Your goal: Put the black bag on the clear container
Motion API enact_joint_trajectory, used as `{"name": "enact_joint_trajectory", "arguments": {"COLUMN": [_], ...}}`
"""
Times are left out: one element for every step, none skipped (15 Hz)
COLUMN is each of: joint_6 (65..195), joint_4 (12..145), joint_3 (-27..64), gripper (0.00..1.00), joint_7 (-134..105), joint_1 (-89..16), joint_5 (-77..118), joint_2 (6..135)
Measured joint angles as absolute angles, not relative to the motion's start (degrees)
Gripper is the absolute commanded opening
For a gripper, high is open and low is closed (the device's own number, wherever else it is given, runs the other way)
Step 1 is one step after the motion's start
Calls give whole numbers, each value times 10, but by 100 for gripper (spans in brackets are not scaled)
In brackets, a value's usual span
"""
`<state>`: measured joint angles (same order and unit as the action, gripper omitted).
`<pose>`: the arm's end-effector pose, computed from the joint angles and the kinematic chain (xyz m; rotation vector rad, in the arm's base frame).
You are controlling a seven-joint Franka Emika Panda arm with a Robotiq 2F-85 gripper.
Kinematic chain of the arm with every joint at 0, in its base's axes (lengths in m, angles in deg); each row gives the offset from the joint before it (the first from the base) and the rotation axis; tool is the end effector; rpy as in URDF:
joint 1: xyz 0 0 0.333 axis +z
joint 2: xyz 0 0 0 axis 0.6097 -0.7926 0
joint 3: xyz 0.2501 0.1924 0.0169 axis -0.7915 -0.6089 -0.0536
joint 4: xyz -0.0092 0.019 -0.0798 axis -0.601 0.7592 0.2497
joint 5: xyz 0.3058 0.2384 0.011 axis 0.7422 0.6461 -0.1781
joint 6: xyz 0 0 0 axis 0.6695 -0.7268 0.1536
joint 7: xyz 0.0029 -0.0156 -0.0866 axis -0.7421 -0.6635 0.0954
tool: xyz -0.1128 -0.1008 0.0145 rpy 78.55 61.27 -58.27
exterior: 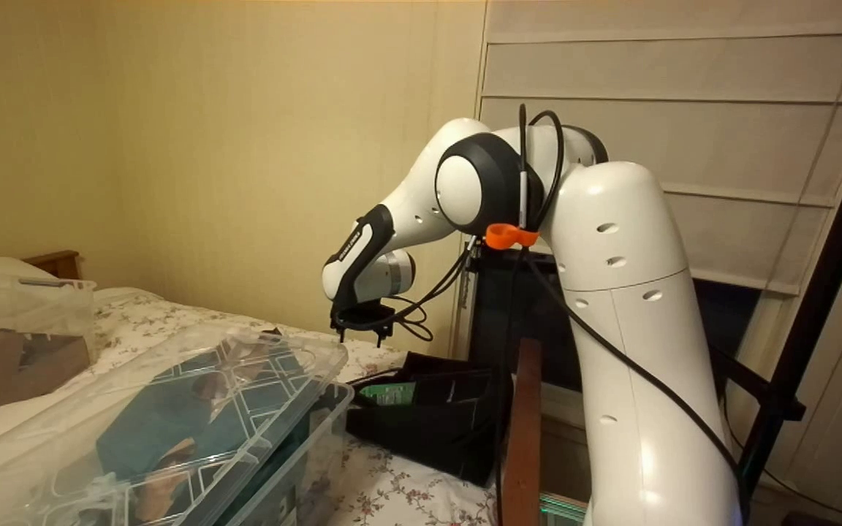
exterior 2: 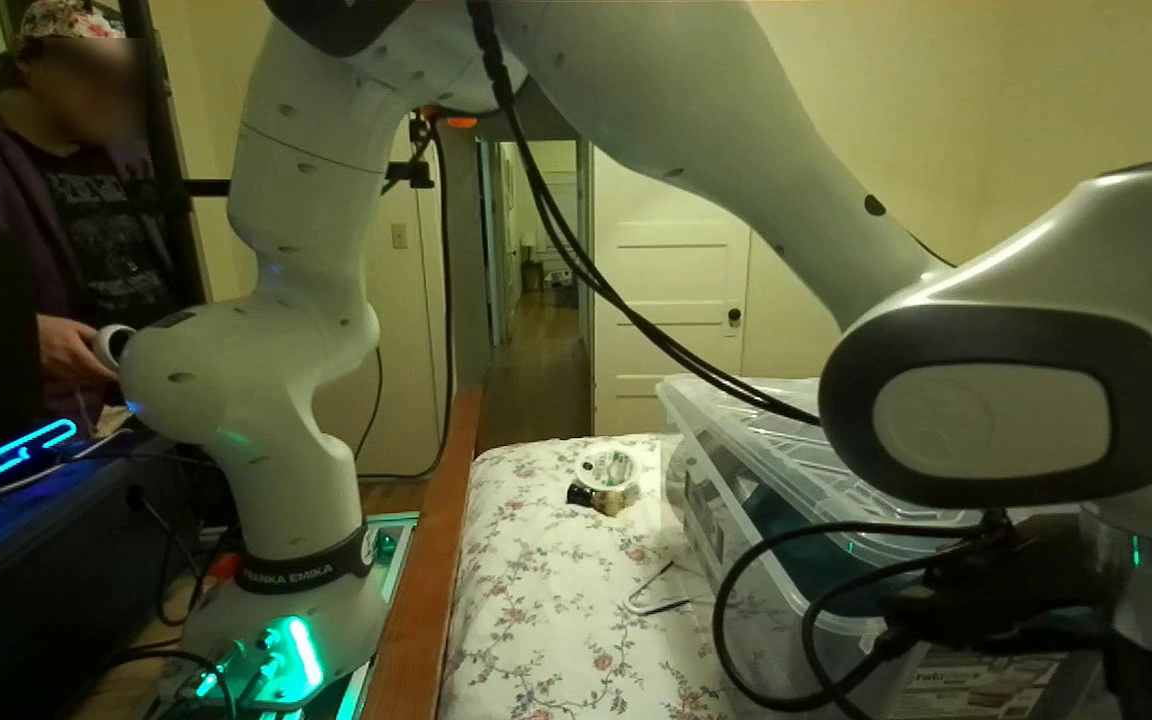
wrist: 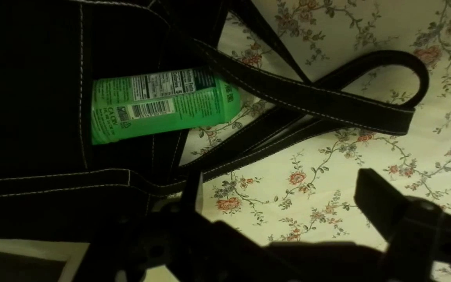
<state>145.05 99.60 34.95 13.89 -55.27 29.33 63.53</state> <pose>0.5100 -0.3919 0.2583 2.4304 -1.8110 0.3880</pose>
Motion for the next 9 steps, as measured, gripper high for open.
{"name": "enact_joint_trajectory", "arguments": {"joint_6": [1450,1450,1450,1448,1445,1441,1437,1426,1413], "joint_4": [995,995,995,995,995,994,990,982,971], "joint_3": [349,349,350,345,335,322,307,292,279], "gripper": [100,100,100,100,100,100,100,100,100], "joint_7": [139,139,139,125,98,63,26,-9,-44], "joint_1": [-553,-553,-552,-555,-560,-566,-574,-581,-589], "joint_5": [293,293,293,301,313,328,342,357,369], "joint_2": [635,635,635,635,635,635,633,630,625]}}
